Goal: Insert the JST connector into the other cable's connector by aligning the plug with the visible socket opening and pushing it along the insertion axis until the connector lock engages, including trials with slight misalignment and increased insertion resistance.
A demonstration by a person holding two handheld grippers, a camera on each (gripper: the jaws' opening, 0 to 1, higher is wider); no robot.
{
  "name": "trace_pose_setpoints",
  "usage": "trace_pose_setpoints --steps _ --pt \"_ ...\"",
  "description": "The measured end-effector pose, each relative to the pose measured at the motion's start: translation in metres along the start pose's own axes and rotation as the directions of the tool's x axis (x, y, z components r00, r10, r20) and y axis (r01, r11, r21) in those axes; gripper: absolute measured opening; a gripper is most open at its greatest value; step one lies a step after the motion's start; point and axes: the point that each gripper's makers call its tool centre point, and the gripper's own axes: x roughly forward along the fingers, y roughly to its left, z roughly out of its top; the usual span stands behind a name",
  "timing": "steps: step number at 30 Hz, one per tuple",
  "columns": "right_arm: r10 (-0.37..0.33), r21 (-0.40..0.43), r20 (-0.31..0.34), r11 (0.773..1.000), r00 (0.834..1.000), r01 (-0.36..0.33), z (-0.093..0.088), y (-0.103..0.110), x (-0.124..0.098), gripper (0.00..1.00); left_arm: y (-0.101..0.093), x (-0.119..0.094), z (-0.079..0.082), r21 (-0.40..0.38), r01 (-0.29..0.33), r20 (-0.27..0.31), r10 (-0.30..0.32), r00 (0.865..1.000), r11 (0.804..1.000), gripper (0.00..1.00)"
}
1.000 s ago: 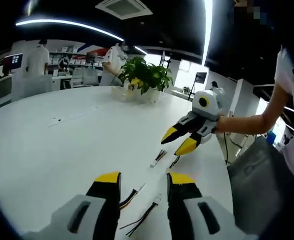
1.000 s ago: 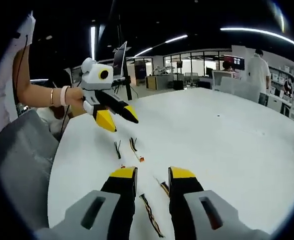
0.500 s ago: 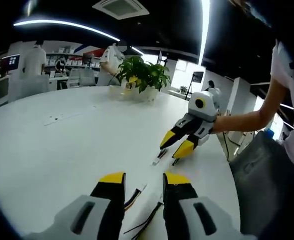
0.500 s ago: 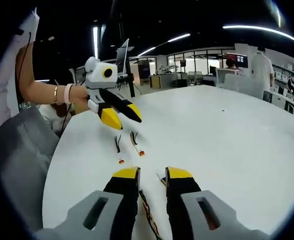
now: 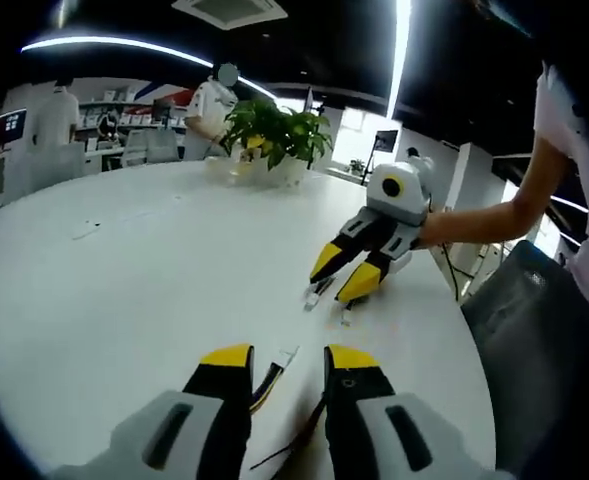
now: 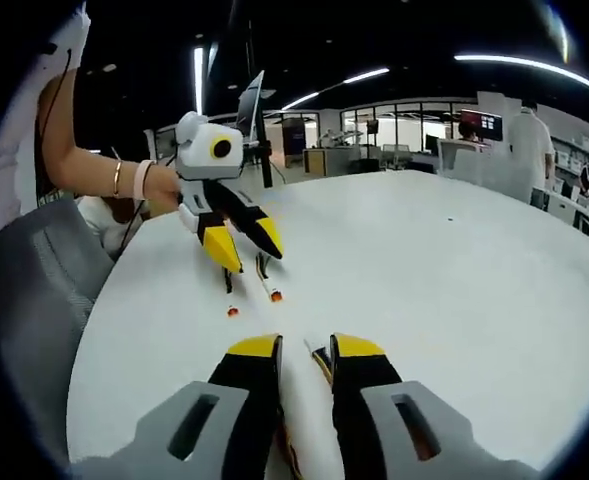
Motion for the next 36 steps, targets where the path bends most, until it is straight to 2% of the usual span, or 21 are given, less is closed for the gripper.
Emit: trace_pose_setpoints --steps 8,13,15,19,22,25,36 --pt "0.011 0.010 0.004 1.000 1.000 -0.011 -0.004 0.000 0.002 0.16 0.004 0.004 -0.001 0.007 0.012 0.015 -0.013 1.000 1.000 0.22" --pt "0.011 0.003 -0.001 1.000 1.000 -0.011 -0.008 -0.003 0.003 0.13 0.009 0.007 -0.008 0.005 0.003 -0.012 -0.003 1.000 1.000 0.22" --pt "0.006 -0.030 -0.015 1.000 1.000 -0.006 -0.010 -0.005 0.003 0.11 0.009 0.007 -0.010 0.011 0.002 -0.015 -0.001 1.000 1.000 0.21" --pt "0.010 -0.038 -0.021 0.999 1.000 -0.011 -0.010 -0.002 0.006 0.11 0.007 0.009 -0.011 0.026 0.011 -0.011 -0.011 1.000 1.000 0.19" --pt "0.010 -0.039 -0.020 0.999 1.000 -0.011 -0.010 -0.002 0.006 0.11 0.008 0.010 -0.006 0.062 0.006 0.022 -0.008 1.000 0.998 0.15" --pt "0.020 -0.031 -0.008 0.999 1.000 -0.021 -0.008 0.000 0.007 0.09 0.008 0.011 -0.004 0.081 0.007 0.031 -0.009 0.999 0.997 0.12" --pt "0.017 -0.039 -0.022 0.999 1.000 -0.018 -0.011 -0.002 0.006 0.09 0.005 0.013 -0.013 0.124 0.033 -0.002 -0.033 0.999 0.992 0.09"
